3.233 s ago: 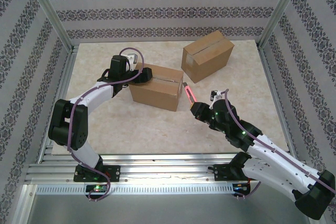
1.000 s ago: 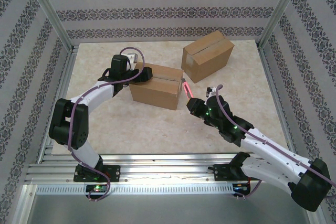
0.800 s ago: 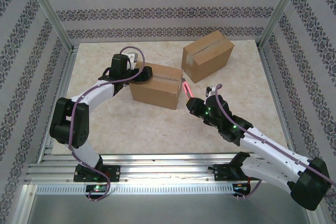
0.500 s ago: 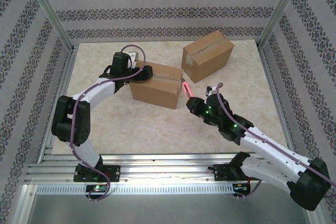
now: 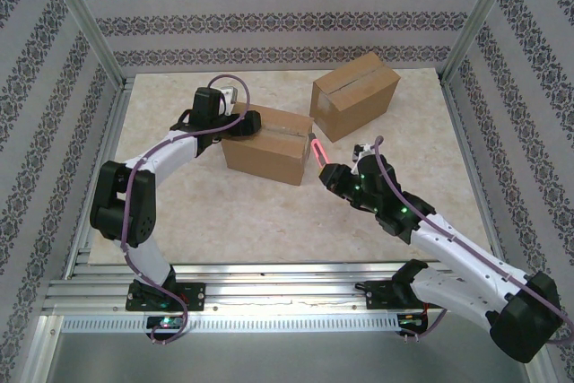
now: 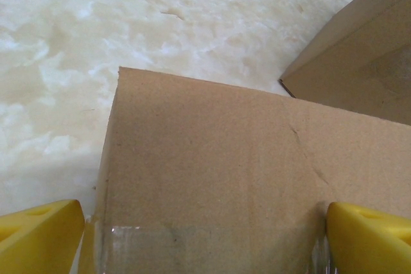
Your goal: Unpack the express box
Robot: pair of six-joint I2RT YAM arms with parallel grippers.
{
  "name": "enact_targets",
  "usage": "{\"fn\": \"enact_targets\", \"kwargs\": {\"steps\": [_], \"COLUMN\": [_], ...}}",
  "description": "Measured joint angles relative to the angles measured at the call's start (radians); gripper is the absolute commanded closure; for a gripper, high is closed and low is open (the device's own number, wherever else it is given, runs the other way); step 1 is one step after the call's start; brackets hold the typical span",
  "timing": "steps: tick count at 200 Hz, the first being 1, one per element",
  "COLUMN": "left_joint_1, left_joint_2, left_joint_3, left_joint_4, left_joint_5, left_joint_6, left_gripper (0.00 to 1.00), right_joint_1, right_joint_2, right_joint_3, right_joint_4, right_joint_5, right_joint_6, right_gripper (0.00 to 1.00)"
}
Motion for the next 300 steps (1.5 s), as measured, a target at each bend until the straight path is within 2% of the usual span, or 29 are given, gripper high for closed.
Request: {"fn": "enact_targets", "kwargs": {"steps": [300], "left_joint_1": [0.001], "left_joint_2": [0.019], "left_joint_3": [0.025], "left_joint_4": [-0.022], "left_joint_5": [-0.003], "left_joint_6": [0.004], "left_gripper": [0.05], "right_joint_1": [0.000], "right_joint_2": [0.037], "right_joint_3": [0.007], "right_joint_4": [-0.022], "right_joint_5": [-0.193], "right_joint_6": [0.017], "right_gripper": [1.00]}}
